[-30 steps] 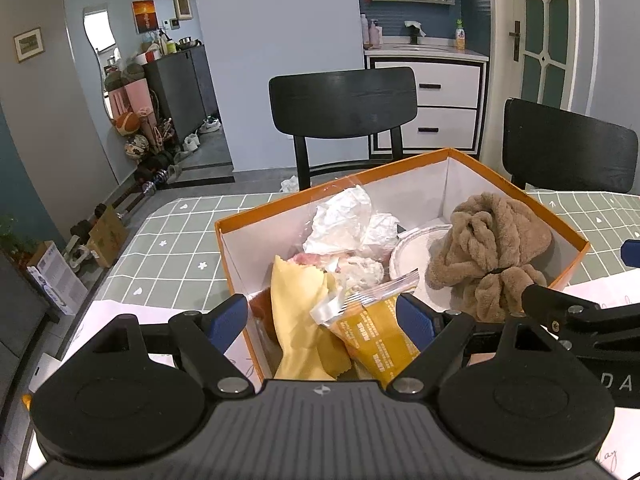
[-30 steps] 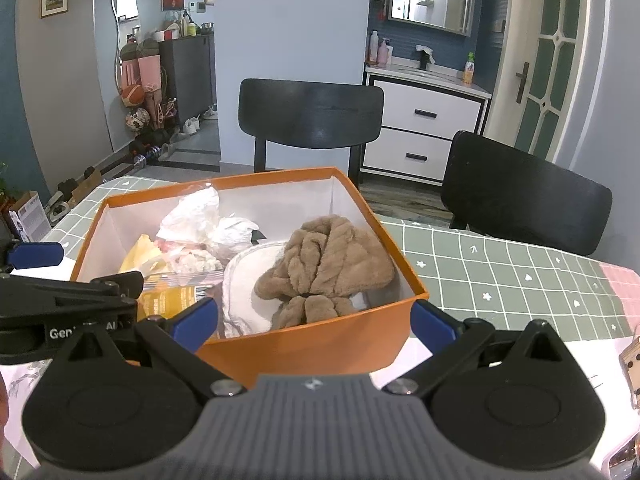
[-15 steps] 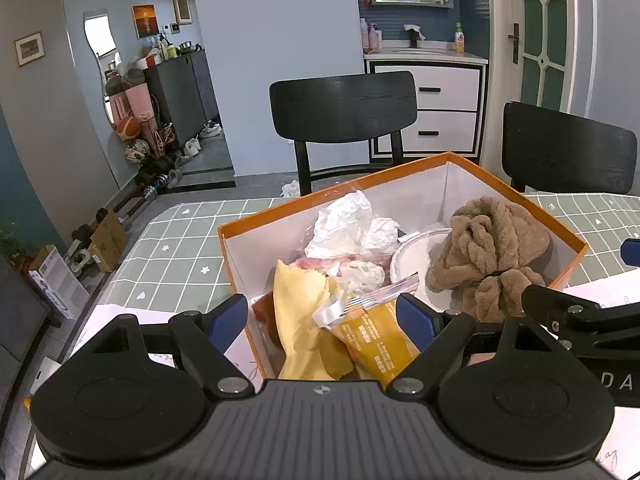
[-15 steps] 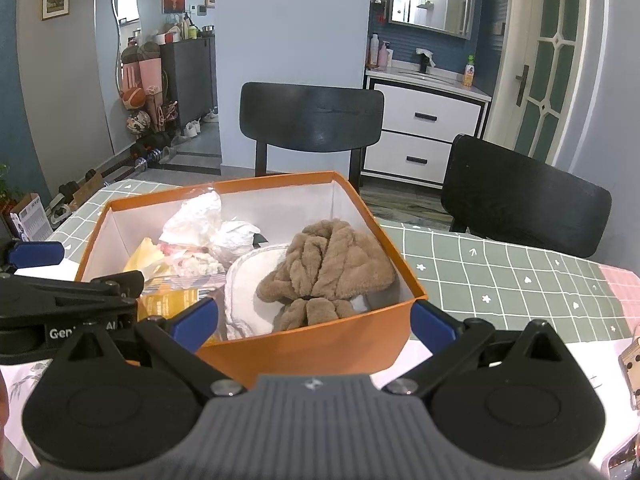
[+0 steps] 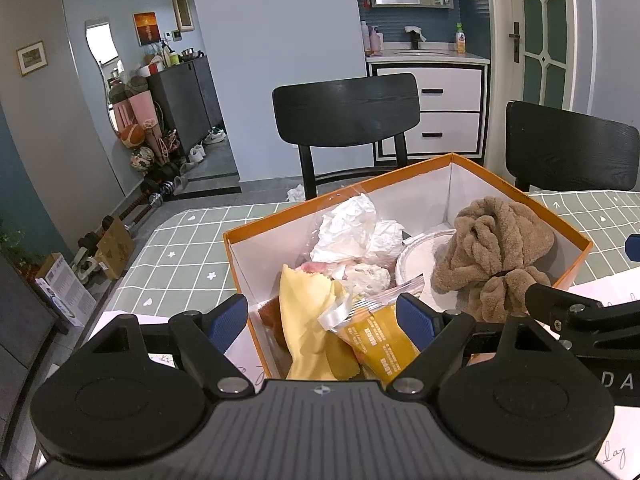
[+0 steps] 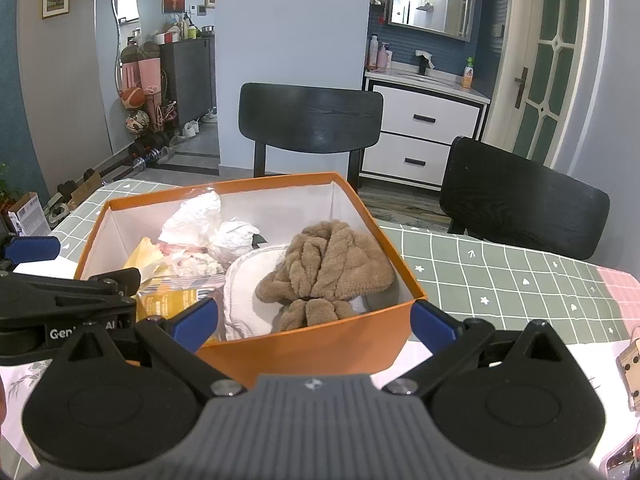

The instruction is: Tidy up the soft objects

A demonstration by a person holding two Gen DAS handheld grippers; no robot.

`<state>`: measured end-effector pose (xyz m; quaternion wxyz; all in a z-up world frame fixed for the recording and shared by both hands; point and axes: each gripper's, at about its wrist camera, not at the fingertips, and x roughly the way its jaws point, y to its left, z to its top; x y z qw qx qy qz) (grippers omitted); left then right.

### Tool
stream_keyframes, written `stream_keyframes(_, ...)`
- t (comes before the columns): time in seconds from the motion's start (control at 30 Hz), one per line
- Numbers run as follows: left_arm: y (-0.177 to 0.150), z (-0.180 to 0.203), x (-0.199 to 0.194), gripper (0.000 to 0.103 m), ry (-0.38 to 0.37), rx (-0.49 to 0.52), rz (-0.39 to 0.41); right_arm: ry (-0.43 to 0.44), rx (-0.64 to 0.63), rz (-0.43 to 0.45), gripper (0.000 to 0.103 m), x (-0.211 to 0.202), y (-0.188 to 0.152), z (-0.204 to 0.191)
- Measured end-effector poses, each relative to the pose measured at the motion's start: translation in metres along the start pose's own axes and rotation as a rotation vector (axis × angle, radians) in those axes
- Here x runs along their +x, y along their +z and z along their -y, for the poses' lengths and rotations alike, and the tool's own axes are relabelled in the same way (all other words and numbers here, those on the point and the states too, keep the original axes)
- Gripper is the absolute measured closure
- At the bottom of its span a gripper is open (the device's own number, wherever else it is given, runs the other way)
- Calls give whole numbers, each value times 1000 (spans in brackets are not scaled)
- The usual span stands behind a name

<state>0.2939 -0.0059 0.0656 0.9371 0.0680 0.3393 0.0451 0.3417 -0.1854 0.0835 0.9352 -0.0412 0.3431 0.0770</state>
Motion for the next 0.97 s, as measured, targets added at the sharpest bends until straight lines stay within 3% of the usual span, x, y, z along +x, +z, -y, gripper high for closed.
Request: stream_keyframes(0.97,-3,0,3,10,-6,-5,-30,-18,-17,-6,3,2,0,-3)
